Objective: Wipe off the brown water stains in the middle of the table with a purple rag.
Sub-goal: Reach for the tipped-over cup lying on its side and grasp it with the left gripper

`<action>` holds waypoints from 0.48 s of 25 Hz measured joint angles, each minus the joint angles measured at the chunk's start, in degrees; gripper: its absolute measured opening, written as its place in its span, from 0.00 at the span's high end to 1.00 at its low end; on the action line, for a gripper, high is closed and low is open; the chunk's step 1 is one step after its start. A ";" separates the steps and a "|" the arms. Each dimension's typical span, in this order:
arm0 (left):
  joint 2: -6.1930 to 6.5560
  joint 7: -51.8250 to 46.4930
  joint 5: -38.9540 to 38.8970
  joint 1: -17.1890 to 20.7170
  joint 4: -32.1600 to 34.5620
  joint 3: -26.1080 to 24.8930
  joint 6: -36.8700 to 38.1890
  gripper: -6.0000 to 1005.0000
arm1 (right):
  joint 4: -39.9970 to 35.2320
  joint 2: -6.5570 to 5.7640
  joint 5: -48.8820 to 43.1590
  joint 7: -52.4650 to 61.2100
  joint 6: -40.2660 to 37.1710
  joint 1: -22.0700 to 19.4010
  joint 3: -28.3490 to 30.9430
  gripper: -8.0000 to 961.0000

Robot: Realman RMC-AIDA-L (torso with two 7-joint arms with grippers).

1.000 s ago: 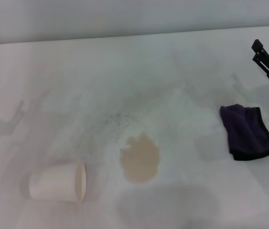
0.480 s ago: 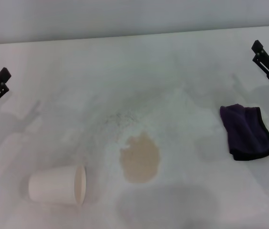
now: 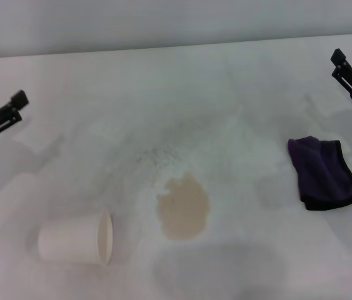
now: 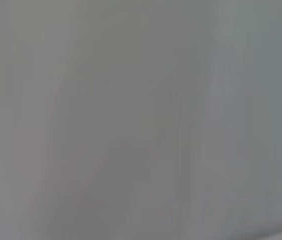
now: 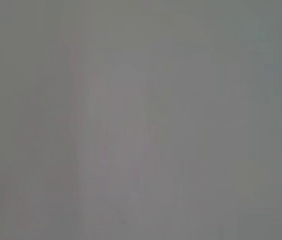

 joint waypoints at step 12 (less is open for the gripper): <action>5.35 -24.21 30.14 -0.57 19.22 -0.08 7.96 0.11 | -1.93 -0.12 0.69 -0.08 -3.43 1.24 0.25 0.09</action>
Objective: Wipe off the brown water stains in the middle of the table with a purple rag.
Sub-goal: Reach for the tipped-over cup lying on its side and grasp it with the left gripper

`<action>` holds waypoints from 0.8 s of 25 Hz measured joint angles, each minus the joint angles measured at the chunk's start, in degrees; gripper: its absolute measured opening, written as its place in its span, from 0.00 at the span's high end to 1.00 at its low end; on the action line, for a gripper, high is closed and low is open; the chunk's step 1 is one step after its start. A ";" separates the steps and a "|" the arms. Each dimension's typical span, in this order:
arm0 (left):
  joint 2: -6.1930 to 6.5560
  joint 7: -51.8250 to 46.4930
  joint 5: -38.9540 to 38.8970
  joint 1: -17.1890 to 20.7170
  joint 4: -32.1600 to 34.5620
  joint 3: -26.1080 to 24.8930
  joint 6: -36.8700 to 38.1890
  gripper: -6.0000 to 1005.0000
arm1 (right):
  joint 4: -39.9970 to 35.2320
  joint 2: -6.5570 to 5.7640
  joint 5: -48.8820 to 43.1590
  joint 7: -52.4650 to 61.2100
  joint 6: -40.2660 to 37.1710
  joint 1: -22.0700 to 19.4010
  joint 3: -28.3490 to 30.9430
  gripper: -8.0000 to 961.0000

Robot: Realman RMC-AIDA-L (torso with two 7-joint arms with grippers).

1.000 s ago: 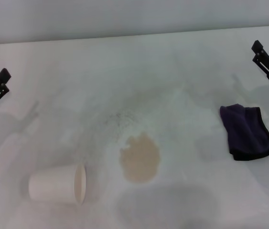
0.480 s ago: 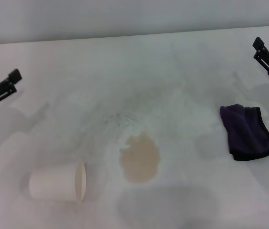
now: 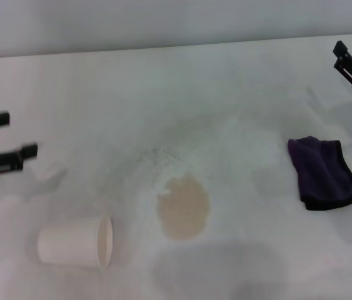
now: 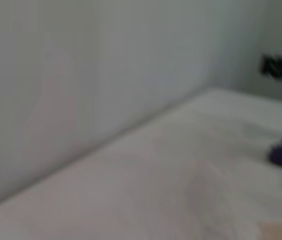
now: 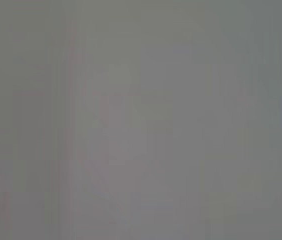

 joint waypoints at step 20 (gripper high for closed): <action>-2.08 -0.92 29.85 -12.33 8.25 1.27 12.53 0.11 | 0.49 0.13 0.63 -1.50 -3.93 3.13 7.72 0.09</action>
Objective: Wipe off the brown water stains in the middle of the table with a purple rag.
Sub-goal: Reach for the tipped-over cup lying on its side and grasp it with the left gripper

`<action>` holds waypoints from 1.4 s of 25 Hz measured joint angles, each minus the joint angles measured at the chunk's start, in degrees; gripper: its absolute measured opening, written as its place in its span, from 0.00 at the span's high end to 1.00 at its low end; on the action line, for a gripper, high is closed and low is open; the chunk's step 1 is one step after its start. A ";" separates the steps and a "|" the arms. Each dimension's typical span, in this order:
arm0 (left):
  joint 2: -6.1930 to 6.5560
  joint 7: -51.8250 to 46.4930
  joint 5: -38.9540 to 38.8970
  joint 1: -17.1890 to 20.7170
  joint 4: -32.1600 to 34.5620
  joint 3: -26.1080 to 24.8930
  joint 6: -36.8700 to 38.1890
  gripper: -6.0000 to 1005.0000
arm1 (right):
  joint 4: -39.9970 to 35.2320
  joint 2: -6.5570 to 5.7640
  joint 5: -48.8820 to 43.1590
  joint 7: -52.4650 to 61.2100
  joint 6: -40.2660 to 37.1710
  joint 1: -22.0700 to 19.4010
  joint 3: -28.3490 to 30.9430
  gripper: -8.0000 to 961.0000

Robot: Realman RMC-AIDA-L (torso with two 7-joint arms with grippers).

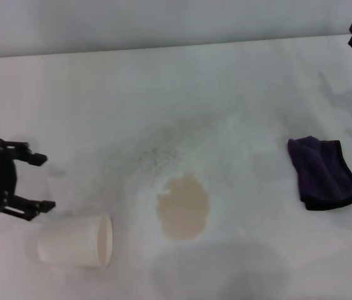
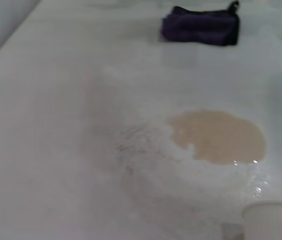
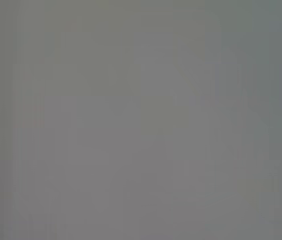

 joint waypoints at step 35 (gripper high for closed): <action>-4.88 0.20 6.51 -3.04 -4.87 9.95 2.46 0.11 | 1.61 0.04 -0.49 0.50 -0.40 0.79 4.96 0.09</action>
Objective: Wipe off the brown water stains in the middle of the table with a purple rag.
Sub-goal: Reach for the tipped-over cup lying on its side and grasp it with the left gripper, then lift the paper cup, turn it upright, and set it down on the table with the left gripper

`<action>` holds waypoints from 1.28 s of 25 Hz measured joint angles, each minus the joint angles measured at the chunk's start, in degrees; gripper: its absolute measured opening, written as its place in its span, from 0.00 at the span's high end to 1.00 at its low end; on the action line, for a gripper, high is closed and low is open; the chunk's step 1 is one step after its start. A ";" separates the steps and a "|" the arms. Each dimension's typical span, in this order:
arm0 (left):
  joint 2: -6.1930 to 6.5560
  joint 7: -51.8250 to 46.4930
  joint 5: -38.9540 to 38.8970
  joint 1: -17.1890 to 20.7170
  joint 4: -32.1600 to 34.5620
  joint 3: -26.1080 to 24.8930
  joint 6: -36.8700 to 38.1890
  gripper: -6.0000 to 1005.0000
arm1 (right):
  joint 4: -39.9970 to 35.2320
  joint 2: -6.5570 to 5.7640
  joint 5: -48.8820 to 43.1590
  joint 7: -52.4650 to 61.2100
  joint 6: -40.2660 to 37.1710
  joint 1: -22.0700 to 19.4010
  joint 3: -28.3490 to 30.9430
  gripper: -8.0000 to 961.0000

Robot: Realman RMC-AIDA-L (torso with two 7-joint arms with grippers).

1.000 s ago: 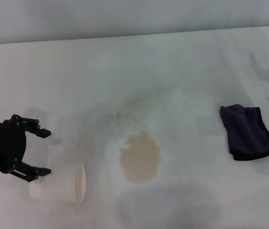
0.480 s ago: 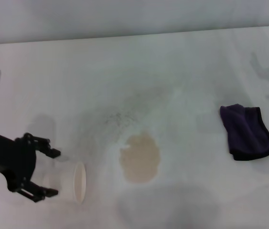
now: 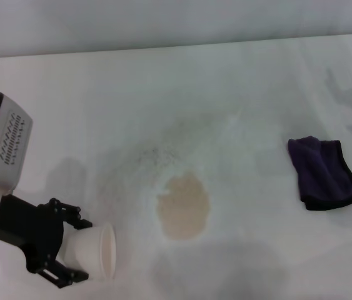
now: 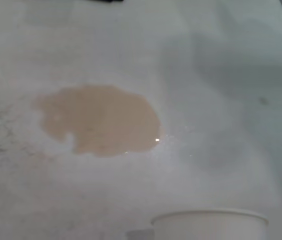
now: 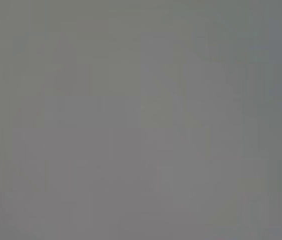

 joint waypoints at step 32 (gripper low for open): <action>-1.46 10.11 -17.55 5.62 -2.24 -11.85 -4.23 0.27 | -1.15 -0.36 -0.24 0.09 2.65 -1.79 -6.55 0.09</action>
